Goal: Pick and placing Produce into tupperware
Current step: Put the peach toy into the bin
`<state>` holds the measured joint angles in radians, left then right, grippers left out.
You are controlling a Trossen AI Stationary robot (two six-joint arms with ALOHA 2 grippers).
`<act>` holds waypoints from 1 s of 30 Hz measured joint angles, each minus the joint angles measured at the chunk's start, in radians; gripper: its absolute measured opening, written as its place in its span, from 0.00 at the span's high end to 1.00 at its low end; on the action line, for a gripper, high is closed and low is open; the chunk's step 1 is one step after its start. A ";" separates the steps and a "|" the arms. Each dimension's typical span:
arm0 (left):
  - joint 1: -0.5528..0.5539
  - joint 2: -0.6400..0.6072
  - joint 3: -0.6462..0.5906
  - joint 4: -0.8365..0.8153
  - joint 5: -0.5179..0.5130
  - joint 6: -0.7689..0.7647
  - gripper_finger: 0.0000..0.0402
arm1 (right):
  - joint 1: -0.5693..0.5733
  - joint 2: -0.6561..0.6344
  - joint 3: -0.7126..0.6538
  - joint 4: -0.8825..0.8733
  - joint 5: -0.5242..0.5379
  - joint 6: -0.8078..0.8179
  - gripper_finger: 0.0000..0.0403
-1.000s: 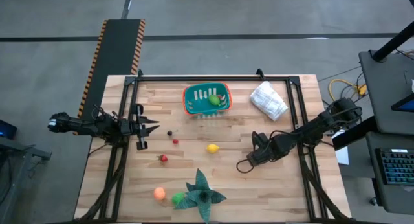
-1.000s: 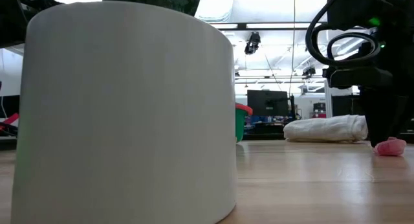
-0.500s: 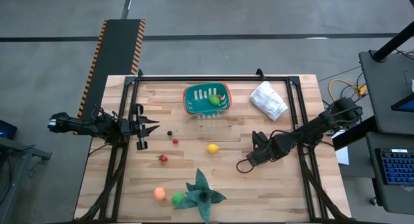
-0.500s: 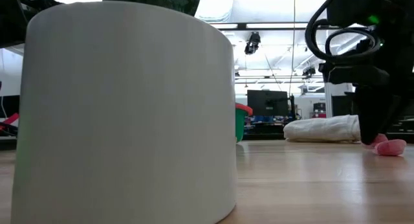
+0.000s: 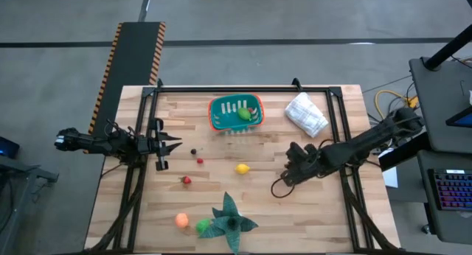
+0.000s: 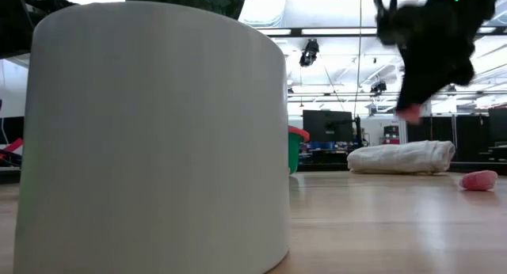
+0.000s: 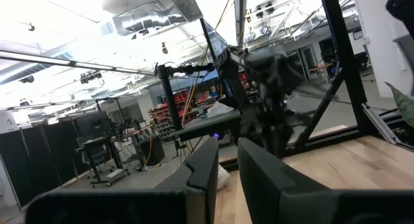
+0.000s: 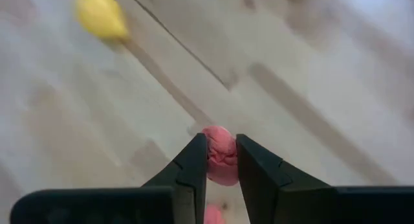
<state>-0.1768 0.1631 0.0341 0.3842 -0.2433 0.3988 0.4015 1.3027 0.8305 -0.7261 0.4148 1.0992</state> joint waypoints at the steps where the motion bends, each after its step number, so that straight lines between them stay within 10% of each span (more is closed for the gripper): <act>1: 0.000 0.000 0.000 0.000 0.000 0.000 0.89 | 0.000 -0.024 0.009 -0.001 0.011 -0.034 0.84; 30: 0.000 0.000 0.000 0.000 0.000 0.000 0.89 | 0.000 -0.347 0.265 0.102 0.023 -0.971 0.84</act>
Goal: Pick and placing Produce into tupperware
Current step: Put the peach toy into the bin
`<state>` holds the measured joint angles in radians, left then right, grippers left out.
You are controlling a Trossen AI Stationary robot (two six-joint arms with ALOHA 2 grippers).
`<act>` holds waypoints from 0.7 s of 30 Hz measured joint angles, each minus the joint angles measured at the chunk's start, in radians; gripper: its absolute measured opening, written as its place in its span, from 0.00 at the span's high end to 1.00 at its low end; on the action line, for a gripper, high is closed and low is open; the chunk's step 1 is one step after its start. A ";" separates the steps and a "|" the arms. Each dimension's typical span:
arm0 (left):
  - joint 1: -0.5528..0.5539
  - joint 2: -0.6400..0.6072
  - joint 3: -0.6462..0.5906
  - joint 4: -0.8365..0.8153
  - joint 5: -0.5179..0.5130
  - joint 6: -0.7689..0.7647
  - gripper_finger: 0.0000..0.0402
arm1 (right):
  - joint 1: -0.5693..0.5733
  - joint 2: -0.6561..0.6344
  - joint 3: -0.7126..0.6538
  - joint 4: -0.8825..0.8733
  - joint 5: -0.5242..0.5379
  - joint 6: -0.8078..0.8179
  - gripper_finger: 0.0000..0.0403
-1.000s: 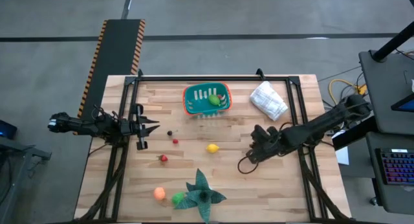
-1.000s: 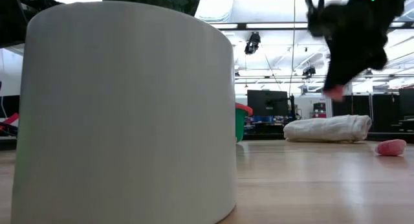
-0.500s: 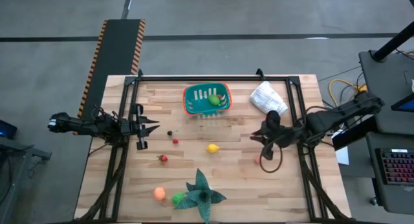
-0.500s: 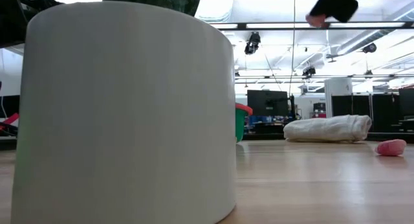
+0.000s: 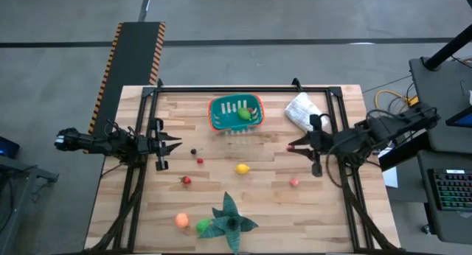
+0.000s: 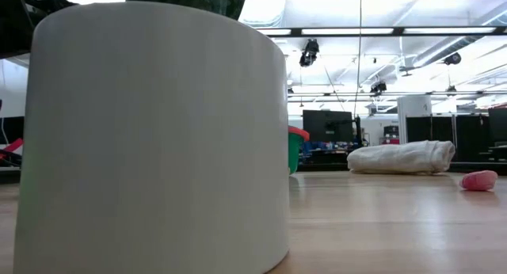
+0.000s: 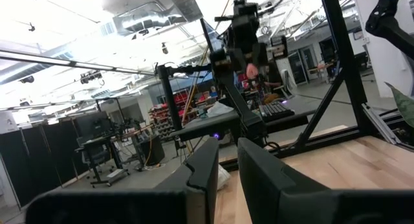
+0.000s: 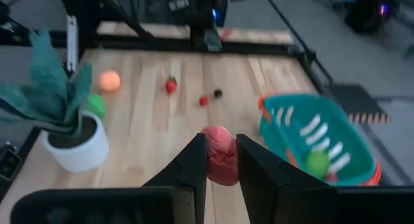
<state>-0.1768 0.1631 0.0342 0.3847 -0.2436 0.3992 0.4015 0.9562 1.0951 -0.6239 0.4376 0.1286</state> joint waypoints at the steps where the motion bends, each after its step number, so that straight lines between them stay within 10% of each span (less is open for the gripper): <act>1: 0.000 0.000 0.000 0.000 0.000 0.000 0.89 | 0.000 0.000 0.016 0.003 -0.007 -0.022 0.84; 21: 0.000 0.000 0.000 0.000 0.000 0.000 0.89 | 0.000 0.003 0.161 0.035 -0.131 -0.261 0.84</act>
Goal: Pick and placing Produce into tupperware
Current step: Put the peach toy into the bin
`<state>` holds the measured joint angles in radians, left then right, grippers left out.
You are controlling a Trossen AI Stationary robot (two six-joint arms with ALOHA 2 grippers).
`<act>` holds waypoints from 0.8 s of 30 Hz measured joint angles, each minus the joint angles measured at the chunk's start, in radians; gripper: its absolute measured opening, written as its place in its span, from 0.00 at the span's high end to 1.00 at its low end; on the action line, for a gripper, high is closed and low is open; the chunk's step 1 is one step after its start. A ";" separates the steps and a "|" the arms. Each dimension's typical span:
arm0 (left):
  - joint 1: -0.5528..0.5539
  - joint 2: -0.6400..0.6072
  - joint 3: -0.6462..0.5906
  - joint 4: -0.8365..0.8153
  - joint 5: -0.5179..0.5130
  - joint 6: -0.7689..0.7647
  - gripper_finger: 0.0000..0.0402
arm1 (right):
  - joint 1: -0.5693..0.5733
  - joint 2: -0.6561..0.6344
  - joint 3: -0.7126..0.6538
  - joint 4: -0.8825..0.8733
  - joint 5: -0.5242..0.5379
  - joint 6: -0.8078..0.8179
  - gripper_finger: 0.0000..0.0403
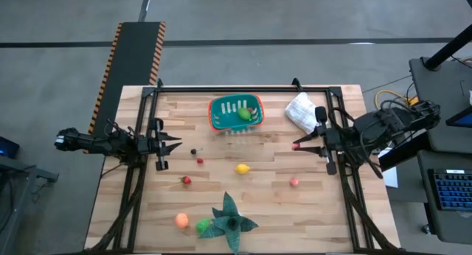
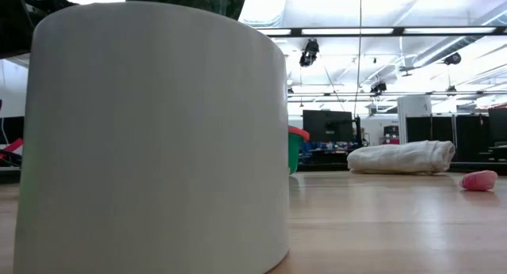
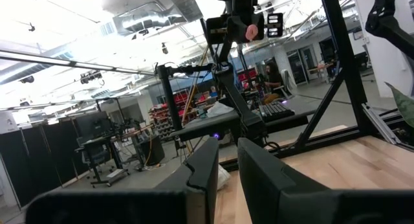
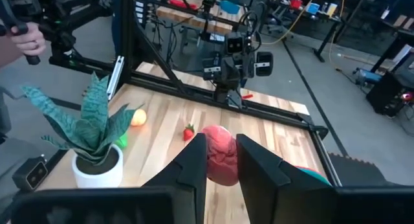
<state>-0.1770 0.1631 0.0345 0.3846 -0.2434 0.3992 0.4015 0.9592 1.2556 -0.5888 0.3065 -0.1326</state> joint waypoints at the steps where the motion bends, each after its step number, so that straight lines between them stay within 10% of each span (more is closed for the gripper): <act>1: 0.000 0.000 0.000 0.000 0.000 0.000 0.89 | 0.000 0.001 0.000 0.000 0.000 0.000 0.84; 10: 0.000 0.000 0.000 0.000 0.000 0.000 0.89 | 0.000 0.017 -0.003 0.002 0.051 -0.002 0.84; 24: 0.000 0.000 0.000 0.000 0.000 0.000 0.89 | -0.001 0.131 -0.005 0.118 0.460 -0.019 0.84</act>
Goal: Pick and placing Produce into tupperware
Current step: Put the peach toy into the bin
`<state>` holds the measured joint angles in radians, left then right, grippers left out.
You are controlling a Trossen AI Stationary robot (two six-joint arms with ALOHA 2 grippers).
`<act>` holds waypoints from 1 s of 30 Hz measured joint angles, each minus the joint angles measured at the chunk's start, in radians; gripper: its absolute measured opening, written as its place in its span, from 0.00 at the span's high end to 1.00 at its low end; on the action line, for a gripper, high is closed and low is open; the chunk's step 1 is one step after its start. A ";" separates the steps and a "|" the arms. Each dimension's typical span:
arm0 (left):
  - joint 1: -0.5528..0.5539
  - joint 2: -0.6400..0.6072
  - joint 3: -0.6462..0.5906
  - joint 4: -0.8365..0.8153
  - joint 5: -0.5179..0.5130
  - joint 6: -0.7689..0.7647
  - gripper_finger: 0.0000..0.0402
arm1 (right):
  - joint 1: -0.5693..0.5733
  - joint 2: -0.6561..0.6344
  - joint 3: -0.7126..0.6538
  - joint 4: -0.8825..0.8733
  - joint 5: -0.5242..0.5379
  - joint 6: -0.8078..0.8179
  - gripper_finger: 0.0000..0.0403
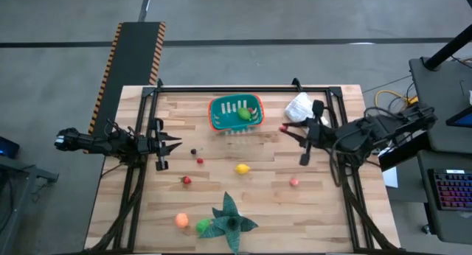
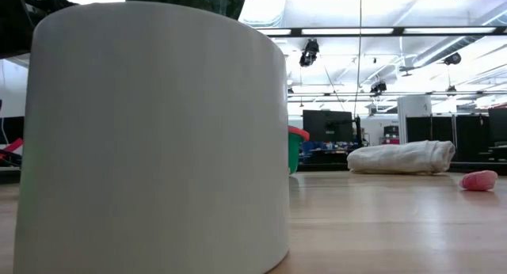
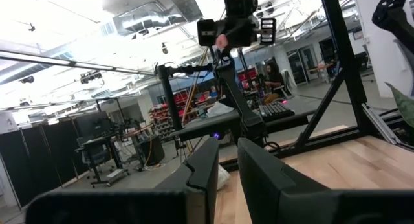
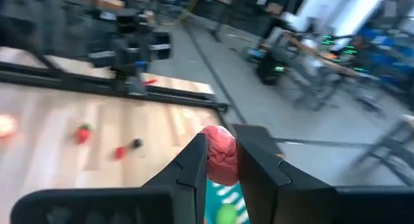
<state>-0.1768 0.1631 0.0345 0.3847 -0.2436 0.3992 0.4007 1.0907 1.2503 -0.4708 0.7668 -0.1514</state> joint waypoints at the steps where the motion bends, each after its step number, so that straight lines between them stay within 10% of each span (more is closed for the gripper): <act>1: 0.000 0.000 0.000 0.000 0.000 0.000 0.89 | 0.000 0.008 0.000 0.014 0.035 0.000 0.84; 21: 0.000 0.000 0.000 0.000 0.000 0.000 0.89 | -0.091 0.170 -0.001 0.267 0.658 -0.070 0.84; 30: 0.000 0.000 0.000 0.000 0.000 0.000 0.89 | -0.148 0.182 -0.001 0.267 0.700 -0.119 0.84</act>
<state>-0.1769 0.1631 0.0345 0.3846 -0.2433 0.3992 0.2531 1.2724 1.2495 -0.2039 1.4669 -0.2707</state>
